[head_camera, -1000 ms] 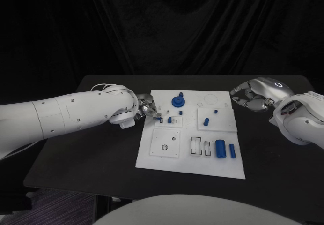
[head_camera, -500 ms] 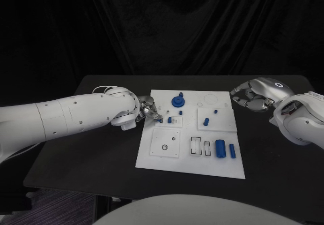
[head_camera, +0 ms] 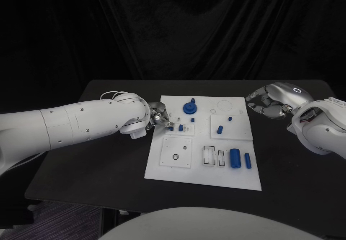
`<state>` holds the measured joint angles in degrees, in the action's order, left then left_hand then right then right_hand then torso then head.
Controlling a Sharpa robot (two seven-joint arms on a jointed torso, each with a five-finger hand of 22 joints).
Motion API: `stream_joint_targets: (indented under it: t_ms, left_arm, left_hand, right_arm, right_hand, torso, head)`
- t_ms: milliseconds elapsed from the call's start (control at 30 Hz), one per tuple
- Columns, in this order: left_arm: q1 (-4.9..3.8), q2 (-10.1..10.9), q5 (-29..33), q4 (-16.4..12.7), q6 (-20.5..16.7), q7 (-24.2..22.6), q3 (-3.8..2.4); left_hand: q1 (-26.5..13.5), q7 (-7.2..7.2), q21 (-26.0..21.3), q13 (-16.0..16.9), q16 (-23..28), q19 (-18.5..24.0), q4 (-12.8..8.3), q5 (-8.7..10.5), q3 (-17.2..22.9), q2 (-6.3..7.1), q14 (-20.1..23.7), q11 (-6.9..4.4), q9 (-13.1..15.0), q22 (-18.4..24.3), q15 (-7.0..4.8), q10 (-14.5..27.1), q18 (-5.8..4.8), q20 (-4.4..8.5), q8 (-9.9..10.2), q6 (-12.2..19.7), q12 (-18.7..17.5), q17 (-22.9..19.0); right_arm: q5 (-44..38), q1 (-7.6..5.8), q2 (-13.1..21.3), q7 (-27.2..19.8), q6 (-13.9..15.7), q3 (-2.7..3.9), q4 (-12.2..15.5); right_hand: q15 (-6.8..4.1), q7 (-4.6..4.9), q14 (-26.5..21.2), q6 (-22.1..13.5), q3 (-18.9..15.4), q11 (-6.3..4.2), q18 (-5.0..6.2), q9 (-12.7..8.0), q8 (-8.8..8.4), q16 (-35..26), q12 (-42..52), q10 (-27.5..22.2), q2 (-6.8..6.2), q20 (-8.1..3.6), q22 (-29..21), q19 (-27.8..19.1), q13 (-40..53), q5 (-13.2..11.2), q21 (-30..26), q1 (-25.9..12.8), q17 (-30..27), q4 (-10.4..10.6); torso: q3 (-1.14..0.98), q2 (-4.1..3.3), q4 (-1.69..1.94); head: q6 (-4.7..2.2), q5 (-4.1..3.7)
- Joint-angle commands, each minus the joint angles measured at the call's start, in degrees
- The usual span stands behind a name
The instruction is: Assemble the parts on the task board
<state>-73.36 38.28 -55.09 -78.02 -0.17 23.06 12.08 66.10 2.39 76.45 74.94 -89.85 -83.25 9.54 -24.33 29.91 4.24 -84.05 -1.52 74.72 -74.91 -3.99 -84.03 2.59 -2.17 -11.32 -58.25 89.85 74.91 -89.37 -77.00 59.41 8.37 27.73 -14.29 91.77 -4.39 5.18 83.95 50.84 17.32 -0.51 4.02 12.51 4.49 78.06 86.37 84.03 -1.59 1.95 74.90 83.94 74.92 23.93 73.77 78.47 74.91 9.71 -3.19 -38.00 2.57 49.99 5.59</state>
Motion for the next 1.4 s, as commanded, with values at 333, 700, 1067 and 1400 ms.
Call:
stream_joint_targets:
  t_ms: [333, 700, 1067, 1400]
  left_arm:
    - [0.4, -0.3, -0.7, 0.1, 1.9, 1.4, 0.09]
    - [0.52, -0.1, -2.5, -0.4, 2.6, 2.4, 0.09]
    - [0.58, -0.2, -2.7, -0.8, 3.7, 2.0, 0.09]
    - [0.65, -0.2, -2.7, -1.3, 4.0, 2.2, 0.09]
  left_hand:
    - [0.2, -0.18, -0.5, 15.1, -0.1, 0.4, -0.8, -0.02, 0.3, -0.85, -6.0, -0.15, 0.0, -10.6, -0.31, -6.0, 0.75, 0.04, -0.2, 0.1, 0.1, 15.1]
    - [0.2, -0.18, -0.5, 15.1, -0.1, 0.5, -0.9, 0.05, 0.3, -0.98, -6.0, -0.15, 0.0, -10.6, -0.3, -6.0, 0.75, 0.04, -0.2, 0.2, 0.1, 15.1]
    - [0.2, -0.13, -0.6, 15.1, -0.1, 0.5, -1.1, 0.55, 0.3, -1.35, -6.0, -0.11, 0.0, -10.6, -0.29, -6.0, 0.77, 0.03, -0.1, 0.2, 0.1, 15.1]
    - [-0.6, -0.04, -0.7, 15.1, -0.1, 0.5, -1.0, 4.06, -0.8, -2.34, -6.0, 0.02, -0.1, -10.6, -0.16, -6.0, 0.78, -0.09, 0.1, 0.3, 0.1, 15.1]
  right_arm:
    - [-0.1, 0.24, 0.0, 1.0, -0.4, 0.04, 0.0]
    - [-0.1, 0.34, 0.0, 1.3, -0.7, 0.04, 0.0]
    - [-0.1, 0.44, -0.1, 1.4, -0.9, 0.04, -0.1]
    - [-0.1, 0.45, -0.2, 1.5, -1.0, 0.04, -0.1]
  right_hand:
    - [0.14, 0.01, 3.6, 0.2, 0.3, 0.02, -0.51, -0.1, -0.32, -0.4, -0.2, 2.1, 0.26, 0.07, 10.4, 0.6, 11.5, 0.3, -0.3, -0.3, 3.9, 0.1]
    - [0.15, 0.03, 3.6, 0.2, 0.4, 0.03, -0.5, -0.1, -0.32, -0.4, -0.2, 2.0, 0.24, 0.07, 10.4, 0.6, 11.4, 0.3, -0.4, -0.3, 3.8, 0.0]
    - [0.15, 0.04, 3.6, 0.2, 0.4, 0.03, -0.47, -0.1, -0.32, -0.5, -0.3, 2.0, 0.24, 0.08, 10.4, 0.5, 11.4, 0.3, -0.5, -0.3, 3.8, 0.0]
    - [0.16, 0.05, 3.6, 0.2, 0.4, 0.04, -0.46, -0.1, -0.32, -0.5, -0.3, 2.0, 0.27, 0.08, 10.3, 0.5, 11.4, 0.3, -0.6, -0.3, 3.8, 0.0]
  torso:
    - [-0.01, 0.01, 0.01]
    - [-0.01, -0.04, -0.03]
    - [-0.02, 0.02, 0.07]
    - [-0.03, 0.0, 0.04]
  head:
    - [0.01, -0.09]
    - [0.01, 0.14]
    - [0.01, 0.27]
    - [0.01, 0.33]
